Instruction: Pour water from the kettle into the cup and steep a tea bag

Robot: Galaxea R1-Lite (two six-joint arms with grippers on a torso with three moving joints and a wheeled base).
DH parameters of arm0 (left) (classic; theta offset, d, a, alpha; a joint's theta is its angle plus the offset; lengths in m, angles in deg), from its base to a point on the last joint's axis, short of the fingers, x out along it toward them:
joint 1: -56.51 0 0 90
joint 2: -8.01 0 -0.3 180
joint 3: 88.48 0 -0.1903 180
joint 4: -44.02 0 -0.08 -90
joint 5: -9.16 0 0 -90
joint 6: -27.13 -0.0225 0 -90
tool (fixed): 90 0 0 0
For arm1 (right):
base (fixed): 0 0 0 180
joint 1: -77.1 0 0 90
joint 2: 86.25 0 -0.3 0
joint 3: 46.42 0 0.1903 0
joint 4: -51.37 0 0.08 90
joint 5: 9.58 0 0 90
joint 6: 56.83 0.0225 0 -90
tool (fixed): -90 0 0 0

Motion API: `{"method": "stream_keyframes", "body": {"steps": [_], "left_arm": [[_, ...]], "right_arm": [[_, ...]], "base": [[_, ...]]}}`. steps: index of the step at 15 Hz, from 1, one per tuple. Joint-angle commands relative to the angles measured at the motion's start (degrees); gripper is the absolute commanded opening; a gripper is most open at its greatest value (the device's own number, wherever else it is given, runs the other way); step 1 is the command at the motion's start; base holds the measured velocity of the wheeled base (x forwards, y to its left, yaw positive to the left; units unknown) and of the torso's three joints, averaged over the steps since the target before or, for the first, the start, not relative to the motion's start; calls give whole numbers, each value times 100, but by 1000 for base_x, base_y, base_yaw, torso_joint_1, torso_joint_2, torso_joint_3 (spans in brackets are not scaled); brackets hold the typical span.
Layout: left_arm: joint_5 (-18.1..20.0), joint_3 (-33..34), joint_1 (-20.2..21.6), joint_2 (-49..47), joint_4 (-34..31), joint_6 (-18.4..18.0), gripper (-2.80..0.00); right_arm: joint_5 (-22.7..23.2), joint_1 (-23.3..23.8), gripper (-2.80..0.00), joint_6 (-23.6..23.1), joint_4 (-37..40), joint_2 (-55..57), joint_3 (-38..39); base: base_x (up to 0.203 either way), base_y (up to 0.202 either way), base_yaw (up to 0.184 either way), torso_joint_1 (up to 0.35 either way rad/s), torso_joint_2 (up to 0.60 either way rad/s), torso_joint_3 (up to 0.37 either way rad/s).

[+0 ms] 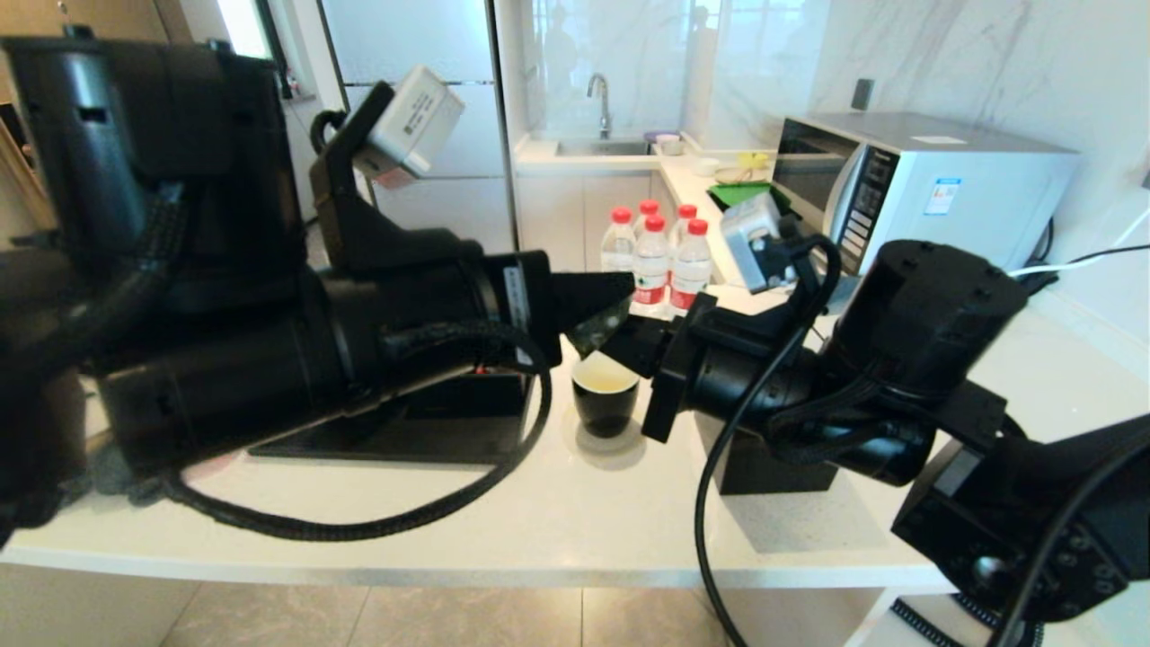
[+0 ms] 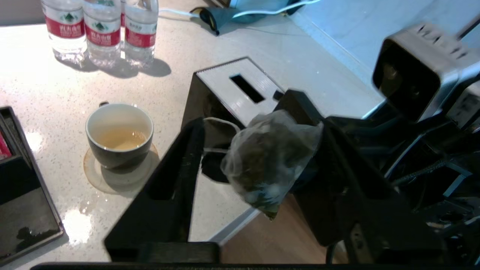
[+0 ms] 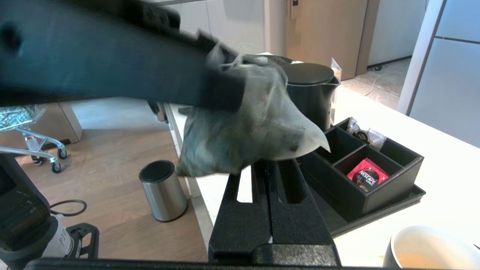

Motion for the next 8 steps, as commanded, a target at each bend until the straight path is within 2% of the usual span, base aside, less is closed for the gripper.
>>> {"method": "stream_keyframes", "body": {"steps": [1,8], "left_arm": [[0,90,0,14,20,9,0],[0,244,12,191,9,26,0]], "right_arm": [[16,-2,-280,5,-39,-3,-6],[16,-2,-280,5,-39,-3,2]], "base": [[0,0,0,0,0,0],[0,0,0,0,0,0]]}}
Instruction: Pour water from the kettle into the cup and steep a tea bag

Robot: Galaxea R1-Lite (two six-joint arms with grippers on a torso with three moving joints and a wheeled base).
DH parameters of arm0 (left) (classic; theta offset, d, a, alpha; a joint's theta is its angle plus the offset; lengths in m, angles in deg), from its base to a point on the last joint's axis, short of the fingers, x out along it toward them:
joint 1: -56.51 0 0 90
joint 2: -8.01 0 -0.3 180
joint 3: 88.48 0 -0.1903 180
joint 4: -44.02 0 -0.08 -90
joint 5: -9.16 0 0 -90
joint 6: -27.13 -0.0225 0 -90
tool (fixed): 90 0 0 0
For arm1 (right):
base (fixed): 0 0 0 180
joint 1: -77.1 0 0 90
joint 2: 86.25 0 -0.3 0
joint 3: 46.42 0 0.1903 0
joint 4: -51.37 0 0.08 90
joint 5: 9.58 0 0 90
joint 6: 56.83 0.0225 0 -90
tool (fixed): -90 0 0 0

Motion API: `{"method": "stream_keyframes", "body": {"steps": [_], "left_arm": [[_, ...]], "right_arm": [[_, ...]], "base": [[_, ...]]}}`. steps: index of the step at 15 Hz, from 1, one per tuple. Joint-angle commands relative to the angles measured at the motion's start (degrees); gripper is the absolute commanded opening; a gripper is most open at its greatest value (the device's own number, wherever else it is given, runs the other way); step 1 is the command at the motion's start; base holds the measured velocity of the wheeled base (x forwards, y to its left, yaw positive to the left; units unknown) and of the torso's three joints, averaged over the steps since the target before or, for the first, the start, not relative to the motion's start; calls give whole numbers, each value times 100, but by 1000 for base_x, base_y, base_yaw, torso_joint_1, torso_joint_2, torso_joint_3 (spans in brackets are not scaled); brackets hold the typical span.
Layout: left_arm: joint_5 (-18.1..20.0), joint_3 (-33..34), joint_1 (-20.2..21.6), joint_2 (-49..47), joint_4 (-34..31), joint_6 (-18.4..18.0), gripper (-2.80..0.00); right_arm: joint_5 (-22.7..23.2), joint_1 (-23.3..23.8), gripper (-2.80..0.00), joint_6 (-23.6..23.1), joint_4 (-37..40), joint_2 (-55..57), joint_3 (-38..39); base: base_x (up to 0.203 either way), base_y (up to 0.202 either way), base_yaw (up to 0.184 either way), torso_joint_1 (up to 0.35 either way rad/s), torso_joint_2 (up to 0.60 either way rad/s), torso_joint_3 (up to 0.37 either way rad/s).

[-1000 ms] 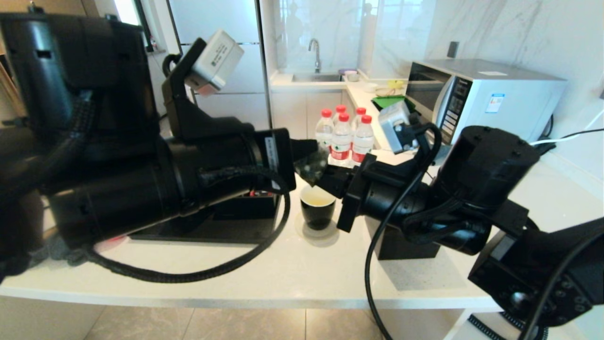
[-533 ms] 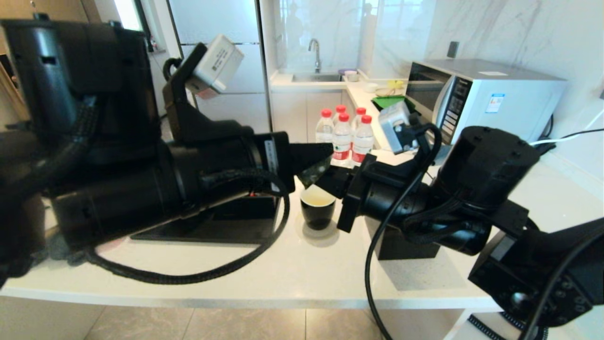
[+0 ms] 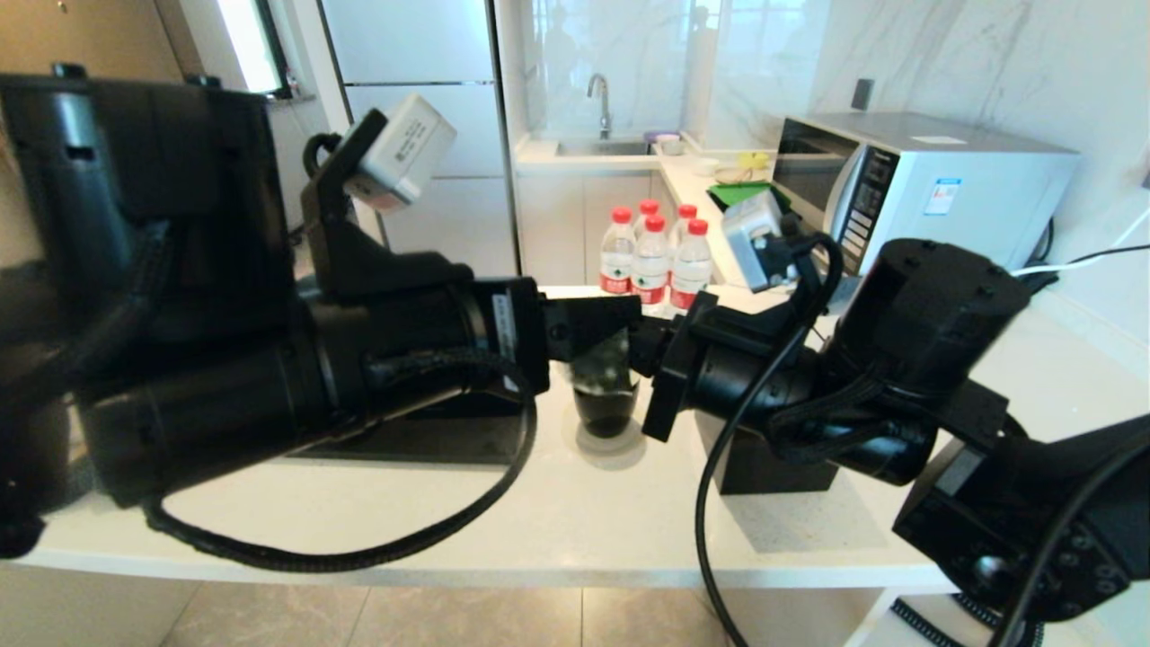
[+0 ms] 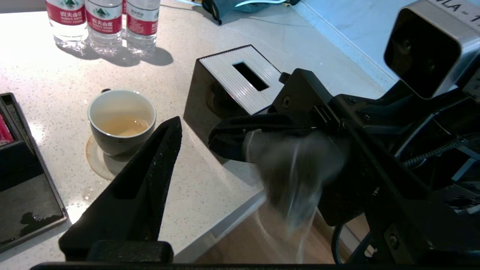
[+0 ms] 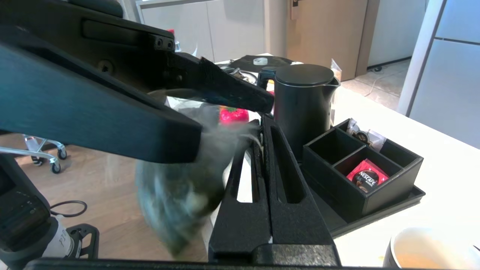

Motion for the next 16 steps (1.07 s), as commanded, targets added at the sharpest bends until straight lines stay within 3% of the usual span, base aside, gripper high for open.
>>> {"method": "stream_keyframes", "body": {"steps": [1,7,16], "left_arm": [[-1,6,15,74,10,18,0],[-1,79,165,242,-20,23,0],[-1,1180,263,1011,-51,23,0]], "right_arm": [[19,-2,-280,4,-39,1,5],[14,-2,-280,4,-39,7,14],[6,-2,-280,4,-31,-2,5]], "base": [[0,0,0,0,0,0],[0,0,0,0,0,0],[0,0,0,0,0,0]]}}
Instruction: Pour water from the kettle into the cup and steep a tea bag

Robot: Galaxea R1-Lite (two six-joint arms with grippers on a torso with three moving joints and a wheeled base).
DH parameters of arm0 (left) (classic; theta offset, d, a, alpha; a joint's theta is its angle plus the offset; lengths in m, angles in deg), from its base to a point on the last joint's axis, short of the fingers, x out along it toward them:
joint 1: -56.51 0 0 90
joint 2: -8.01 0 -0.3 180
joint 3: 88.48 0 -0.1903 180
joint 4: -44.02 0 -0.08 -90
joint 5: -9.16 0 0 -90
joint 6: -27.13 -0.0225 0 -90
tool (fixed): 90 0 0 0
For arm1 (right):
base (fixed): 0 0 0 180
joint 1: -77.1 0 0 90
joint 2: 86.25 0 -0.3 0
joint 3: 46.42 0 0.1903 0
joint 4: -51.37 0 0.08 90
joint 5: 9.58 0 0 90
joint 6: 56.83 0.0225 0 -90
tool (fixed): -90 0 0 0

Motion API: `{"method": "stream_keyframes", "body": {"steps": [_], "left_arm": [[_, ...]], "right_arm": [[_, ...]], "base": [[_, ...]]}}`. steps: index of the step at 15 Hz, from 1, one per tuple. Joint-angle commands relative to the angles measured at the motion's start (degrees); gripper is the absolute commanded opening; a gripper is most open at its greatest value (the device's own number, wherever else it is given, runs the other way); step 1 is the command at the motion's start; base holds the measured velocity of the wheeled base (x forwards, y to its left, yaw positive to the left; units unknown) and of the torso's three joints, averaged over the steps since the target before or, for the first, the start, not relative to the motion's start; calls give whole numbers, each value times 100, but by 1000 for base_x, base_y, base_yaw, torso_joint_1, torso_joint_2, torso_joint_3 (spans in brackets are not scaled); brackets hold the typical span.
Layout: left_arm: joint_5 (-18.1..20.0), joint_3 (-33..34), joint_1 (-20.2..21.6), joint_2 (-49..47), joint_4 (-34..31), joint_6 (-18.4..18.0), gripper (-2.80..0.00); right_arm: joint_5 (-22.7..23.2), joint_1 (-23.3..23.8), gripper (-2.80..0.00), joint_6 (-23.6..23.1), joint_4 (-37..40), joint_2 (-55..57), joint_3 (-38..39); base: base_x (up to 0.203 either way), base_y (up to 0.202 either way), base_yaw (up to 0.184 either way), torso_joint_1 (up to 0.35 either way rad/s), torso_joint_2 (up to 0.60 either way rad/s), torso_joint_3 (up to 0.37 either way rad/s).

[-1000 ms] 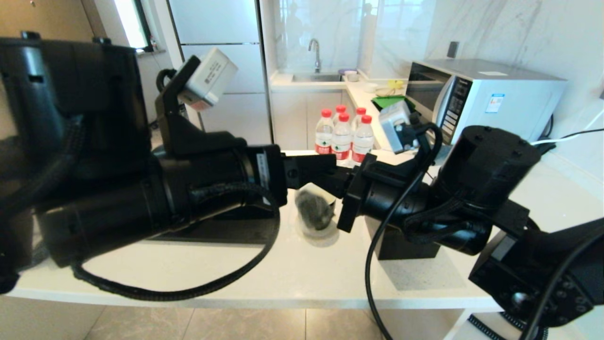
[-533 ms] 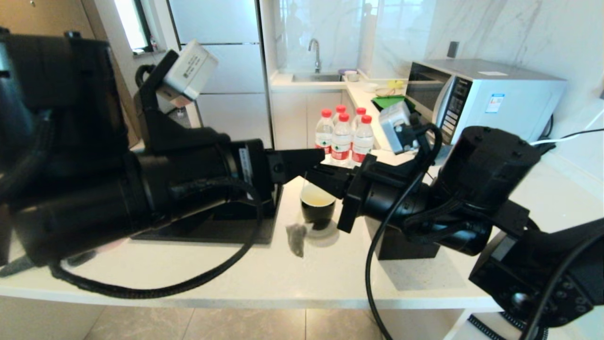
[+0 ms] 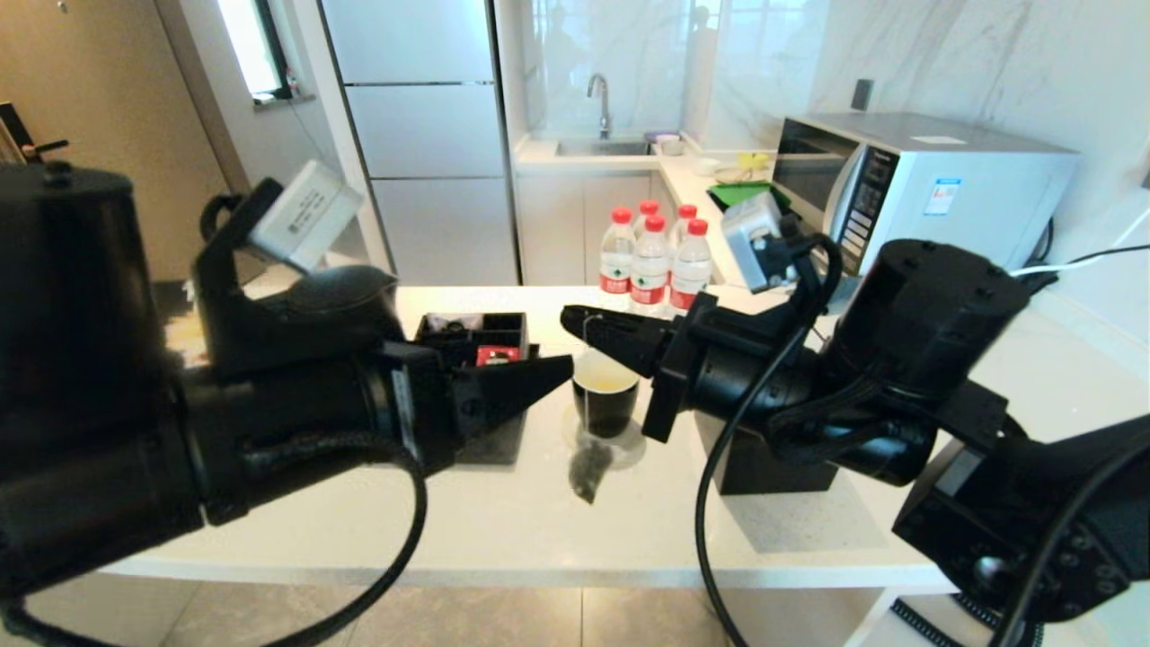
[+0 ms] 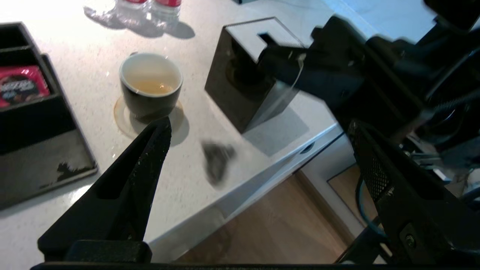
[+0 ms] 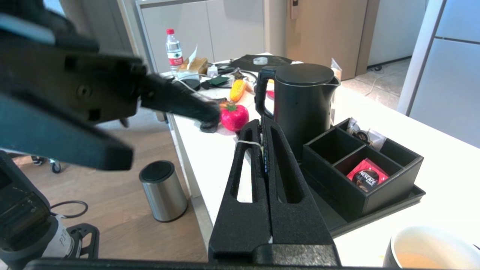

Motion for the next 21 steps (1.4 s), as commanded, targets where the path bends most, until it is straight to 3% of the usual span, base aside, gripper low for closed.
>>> {"method": "stream_keyframes", "body": {"steps": [1,7,13,18,21], "left_arm": [[-3,237,44,261,14,12,0],[-1,944,65,718,-270,24,0],[-11,1781,140,976,-560,258,0],[1,1838,762,1197,-1852,264,0],[-2,2276,811,1576,-2285,468,0]], "right_arm": [[14,-2,-280,5,-37,7,0],[6,-2,-280,5,-28,16,0],[-3,-2,-280,5,-19,-2,88],[-3,0,-280,5,-2,7,97],[-10,-2,-280,5,25,24,105]], "base": [[0,0,0,0,0,0],[0,0,0,0,0,0],[0,0,0,0,0,0],[0,0,0,0,0,0],[0,0,0,0,0,0]]}}
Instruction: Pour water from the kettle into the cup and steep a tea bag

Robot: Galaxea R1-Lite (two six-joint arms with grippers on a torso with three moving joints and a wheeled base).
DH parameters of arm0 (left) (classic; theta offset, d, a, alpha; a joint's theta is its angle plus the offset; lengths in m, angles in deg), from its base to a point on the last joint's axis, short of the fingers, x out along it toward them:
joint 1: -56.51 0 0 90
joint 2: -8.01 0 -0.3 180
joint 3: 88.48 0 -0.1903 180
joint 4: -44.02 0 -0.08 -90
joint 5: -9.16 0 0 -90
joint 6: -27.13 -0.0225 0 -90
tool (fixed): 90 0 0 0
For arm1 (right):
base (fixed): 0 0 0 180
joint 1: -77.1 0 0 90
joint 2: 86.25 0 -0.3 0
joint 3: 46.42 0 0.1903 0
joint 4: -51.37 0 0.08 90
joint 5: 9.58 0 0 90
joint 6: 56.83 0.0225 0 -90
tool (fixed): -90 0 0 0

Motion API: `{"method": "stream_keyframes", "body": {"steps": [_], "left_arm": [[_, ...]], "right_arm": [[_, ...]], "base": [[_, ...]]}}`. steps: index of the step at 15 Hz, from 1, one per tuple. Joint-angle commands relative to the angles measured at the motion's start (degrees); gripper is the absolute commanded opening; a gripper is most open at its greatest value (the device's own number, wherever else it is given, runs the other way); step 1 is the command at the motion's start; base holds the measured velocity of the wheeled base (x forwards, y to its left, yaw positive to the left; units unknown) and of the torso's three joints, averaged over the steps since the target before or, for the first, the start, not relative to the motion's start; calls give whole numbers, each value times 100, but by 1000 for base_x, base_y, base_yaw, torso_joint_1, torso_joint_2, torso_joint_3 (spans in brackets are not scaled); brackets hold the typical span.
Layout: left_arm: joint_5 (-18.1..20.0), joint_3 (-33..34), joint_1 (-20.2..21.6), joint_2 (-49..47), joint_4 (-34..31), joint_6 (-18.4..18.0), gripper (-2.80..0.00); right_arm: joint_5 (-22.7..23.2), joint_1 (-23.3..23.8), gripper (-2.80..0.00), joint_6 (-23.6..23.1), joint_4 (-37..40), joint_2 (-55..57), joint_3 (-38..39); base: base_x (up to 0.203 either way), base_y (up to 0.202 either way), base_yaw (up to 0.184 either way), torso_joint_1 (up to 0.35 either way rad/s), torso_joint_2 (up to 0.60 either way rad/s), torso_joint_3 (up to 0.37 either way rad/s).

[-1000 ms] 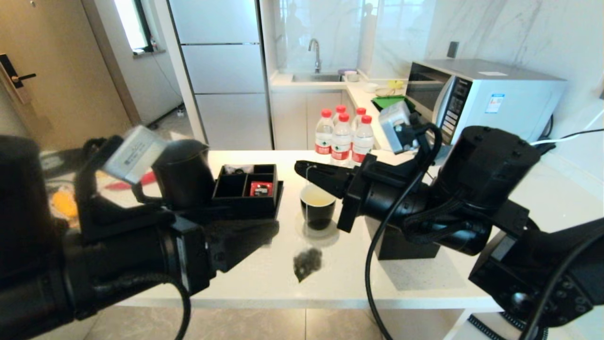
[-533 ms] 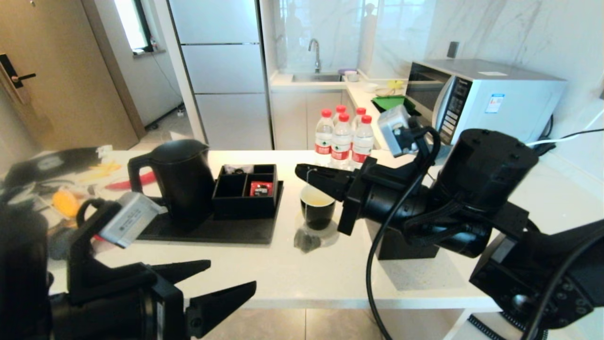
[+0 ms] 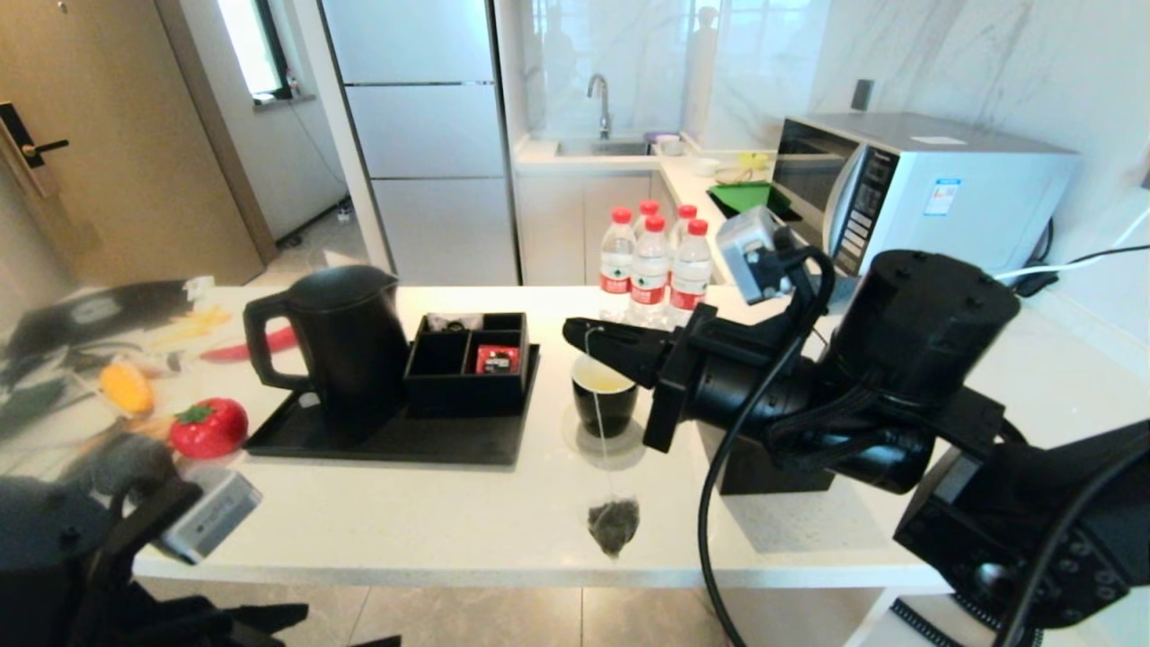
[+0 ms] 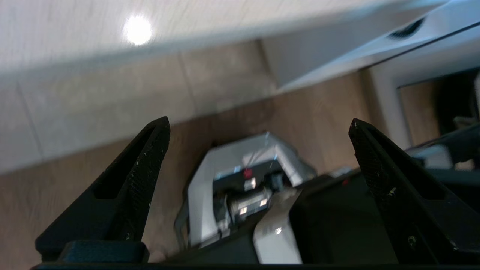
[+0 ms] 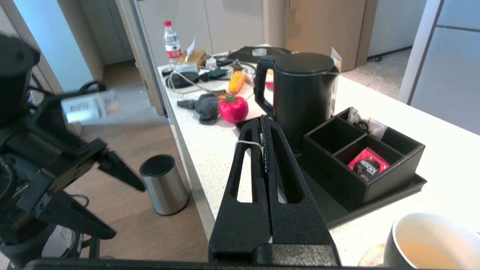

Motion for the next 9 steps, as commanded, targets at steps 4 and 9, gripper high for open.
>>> {"method": "stream_keyframes", "body": {"steps": [4,9], "left_arm": [[-7,712,15,859,-237,33,0],[-20,921,-36,865,-233,-182,-280]], "right_arm": [[10,2,-280,5,-32,31,-1],[10,2,-280,5,-32,57,26]], "base": [[0,0,0,0,0,0],[0,0,0,0,0,0]]}}
